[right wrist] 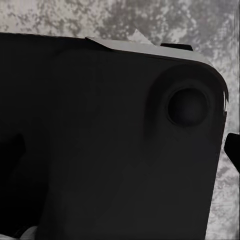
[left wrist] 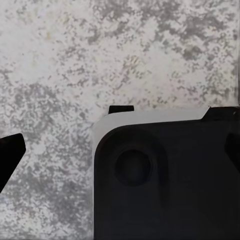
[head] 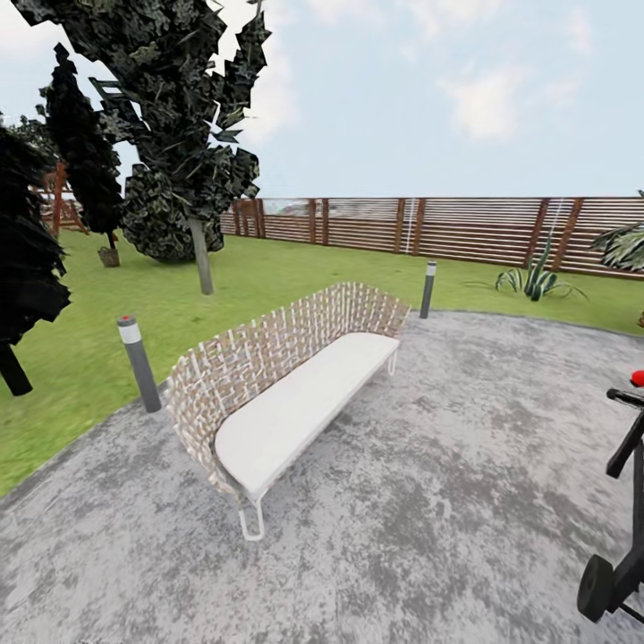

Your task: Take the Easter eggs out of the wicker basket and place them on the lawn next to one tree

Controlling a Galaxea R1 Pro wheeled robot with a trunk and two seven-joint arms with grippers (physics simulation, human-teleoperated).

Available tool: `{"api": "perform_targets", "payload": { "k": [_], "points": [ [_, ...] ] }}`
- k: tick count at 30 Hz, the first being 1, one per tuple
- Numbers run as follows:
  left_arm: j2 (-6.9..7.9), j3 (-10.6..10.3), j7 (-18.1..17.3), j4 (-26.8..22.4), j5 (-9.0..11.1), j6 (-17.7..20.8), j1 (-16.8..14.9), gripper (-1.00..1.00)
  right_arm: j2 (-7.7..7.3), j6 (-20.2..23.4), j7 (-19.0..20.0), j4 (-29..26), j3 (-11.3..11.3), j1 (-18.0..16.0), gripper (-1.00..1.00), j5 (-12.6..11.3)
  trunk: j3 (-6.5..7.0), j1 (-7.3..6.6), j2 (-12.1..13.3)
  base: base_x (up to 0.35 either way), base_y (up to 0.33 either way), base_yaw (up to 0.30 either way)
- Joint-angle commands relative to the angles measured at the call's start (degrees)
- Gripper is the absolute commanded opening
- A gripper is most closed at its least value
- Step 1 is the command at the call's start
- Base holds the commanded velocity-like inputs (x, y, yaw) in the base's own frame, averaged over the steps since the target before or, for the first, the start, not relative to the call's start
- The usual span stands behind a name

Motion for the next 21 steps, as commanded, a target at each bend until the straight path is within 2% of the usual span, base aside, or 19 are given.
{"api": "perform_targets", "payload": {
  "k": [1, 13, 21],
  "points": [
    [0.0, -0.1, 0.1, 0.0, 0.0, -0.2, 0.0, 1.0, -0.01, -0.1, 0.0, 0.0, 0.4, 0.0, 1.0, 0.0, -0.09, 0.03, 0.0, 0.241, -0.199, 0.265],
    [0.0, -0.1, 0.1, 0.0, -0.1, -0.2, 0.0, 1.0, -0.01, -0.1, 0.0, 0.0, 0.4, 0.0, 1.0, 0.4, -0.59, 0.03, 0.0, 0.242, -0.21, 0.259],
    [0.0, -0.1, 0.1, 0.0, 0.0, -0.2, 0.0, 1.0, 0.0, 0.0, 0.2, -0.1, 0.5, 0.0, 1.0, 0.0, -0.64, 0.03, 0.0, 0.126, -0.137, 0.069]
  ]
}}
